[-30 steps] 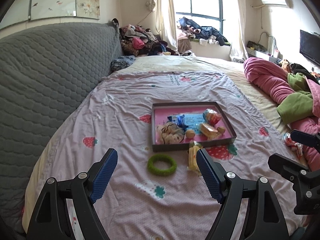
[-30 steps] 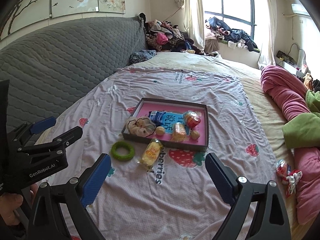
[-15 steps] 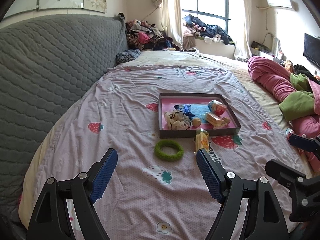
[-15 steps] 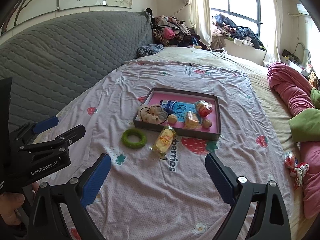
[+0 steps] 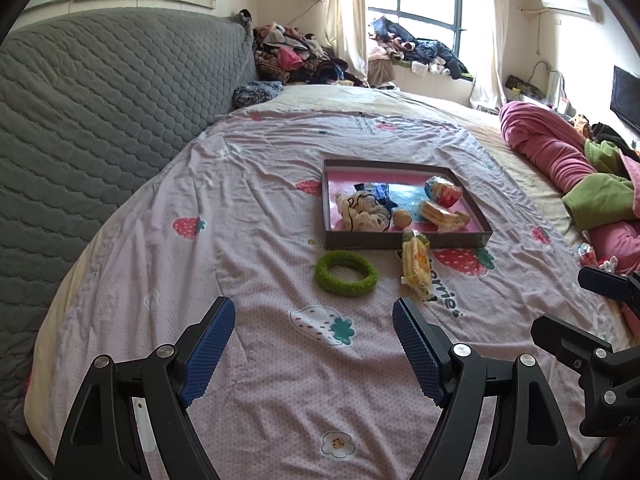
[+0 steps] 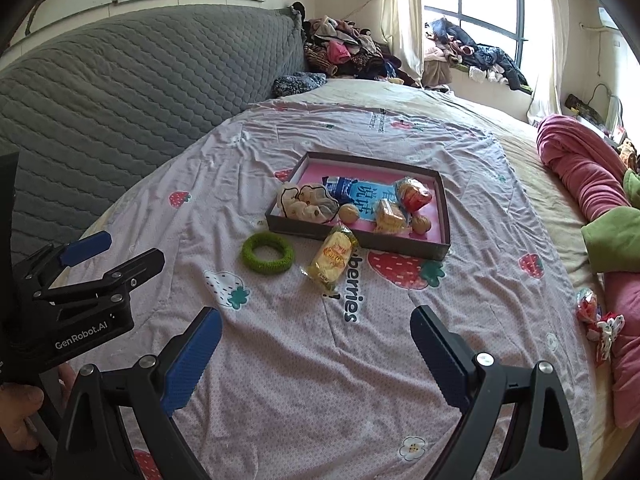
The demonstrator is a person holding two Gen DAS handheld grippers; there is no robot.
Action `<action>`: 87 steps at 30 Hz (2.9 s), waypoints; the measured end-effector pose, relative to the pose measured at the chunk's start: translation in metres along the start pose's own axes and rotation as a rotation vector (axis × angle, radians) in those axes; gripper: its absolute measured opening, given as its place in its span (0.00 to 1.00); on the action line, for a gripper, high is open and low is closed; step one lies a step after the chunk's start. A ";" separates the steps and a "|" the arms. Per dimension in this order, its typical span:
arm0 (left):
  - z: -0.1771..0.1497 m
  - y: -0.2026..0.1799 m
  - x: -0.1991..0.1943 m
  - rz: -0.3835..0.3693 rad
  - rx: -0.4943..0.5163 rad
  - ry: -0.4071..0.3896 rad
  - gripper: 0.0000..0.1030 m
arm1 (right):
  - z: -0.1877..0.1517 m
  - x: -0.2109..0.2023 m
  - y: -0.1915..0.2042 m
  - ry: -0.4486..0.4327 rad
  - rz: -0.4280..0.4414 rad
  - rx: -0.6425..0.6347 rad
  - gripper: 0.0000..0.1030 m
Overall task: Organize objects
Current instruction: 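Move the left gripper toward the green ring while the right gripper approaches the yellow bread package, then grasp the green fuzzy ring with the left gripper while the right gripper grasps the yellow bread package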
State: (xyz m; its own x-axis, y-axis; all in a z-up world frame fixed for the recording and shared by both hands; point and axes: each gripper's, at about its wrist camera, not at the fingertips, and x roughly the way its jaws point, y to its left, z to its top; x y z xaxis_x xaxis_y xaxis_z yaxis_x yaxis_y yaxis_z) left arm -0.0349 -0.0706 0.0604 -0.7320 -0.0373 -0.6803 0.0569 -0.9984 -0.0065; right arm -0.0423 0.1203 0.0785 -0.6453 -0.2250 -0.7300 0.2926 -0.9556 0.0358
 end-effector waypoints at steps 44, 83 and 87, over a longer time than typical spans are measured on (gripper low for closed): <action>0.017 -0.012 0.200 -0.022 0.011 0.174 0.80 | 0.006 0.195 -0.033 0.176 -0.043 0.048 0.93; 0.018 -0.017 0.237 -0.107 0.004 0.211 0.13 | 0.015 0.233 -0.060 0.185 0.005 0.108 0.43; 0.017 -0.018 0.233 -0.115 0.007 0.210 0.12 | 0.012 0.227 -0.065 0.181 0.036 0.125 0.28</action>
State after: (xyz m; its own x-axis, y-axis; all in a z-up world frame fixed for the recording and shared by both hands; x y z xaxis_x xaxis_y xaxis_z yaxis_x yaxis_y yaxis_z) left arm -0.2179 -0.0623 -0.0857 -0.5764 0.0861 -0.8126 -0.0240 -0.9958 -0.0884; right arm -0.2163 0.1288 -0.0819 -0.4954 -0.2318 -0.8372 0.2155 -0.9664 0.1400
